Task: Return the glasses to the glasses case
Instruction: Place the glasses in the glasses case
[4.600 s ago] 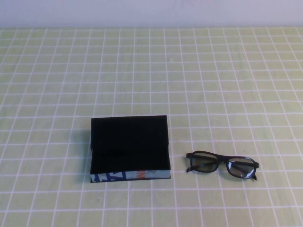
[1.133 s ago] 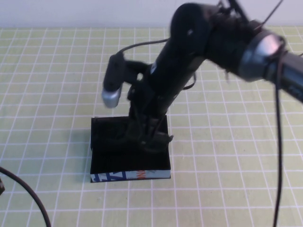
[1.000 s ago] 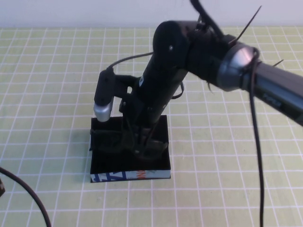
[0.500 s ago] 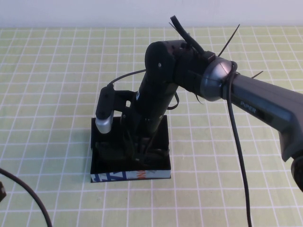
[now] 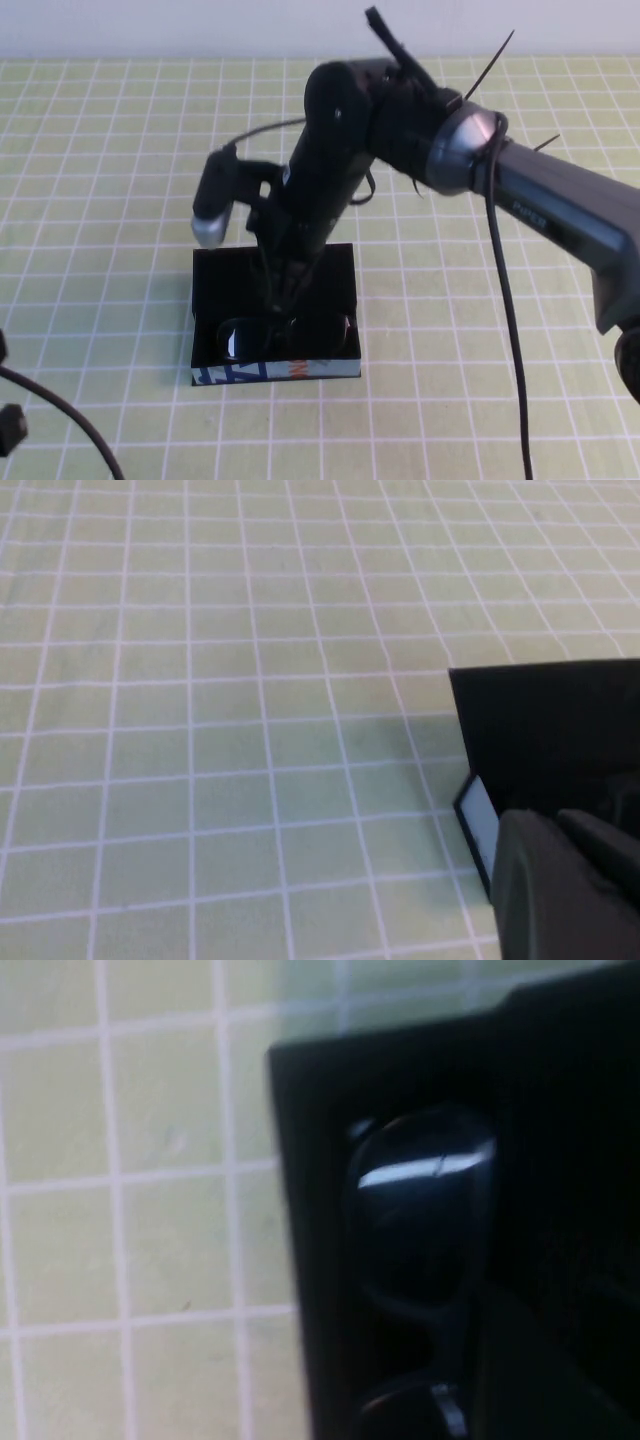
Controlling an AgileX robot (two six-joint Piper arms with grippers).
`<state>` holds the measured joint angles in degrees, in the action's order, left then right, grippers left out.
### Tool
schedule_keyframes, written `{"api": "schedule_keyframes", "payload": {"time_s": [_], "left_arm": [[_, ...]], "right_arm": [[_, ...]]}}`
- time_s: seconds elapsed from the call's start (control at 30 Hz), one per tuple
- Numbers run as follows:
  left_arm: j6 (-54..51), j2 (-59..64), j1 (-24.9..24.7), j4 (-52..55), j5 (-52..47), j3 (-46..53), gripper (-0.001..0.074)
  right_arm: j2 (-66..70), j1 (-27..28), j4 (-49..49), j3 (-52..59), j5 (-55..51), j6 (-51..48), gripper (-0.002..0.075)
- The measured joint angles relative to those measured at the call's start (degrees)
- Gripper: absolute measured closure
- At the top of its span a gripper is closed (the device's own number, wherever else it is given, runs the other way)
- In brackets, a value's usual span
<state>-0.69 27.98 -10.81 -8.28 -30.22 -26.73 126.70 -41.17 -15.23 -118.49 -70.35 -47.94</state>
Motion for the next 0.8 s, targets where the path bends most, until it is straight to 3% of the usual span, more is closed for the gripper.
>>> {"api": "schedule_keyframes", "payload": {"time_s": [0.13, 0.33, 0.8], "left_arm": [[-8.31, 2.88, 0.00, -8.93, -3.36, 0.00, 0.0738], [-18.61, 8.26, 0.00, -19.73, -5.13, 0.00, 0.0738], [-21.41, 8.79, 0.00, -22.20, 2.52, 0.00, 0.0738]], "right_arm": [[0.00, 1.26, 0.00, -6.54, -0.12, 2.58, 0.0602], [-2.70, 3.92, 3.51, -8.10, -0.12, 7.98, 0.0716], [-14.79, 4.15, 8.76, 22.76, -0.27, 16.55, 0.0741]]}}
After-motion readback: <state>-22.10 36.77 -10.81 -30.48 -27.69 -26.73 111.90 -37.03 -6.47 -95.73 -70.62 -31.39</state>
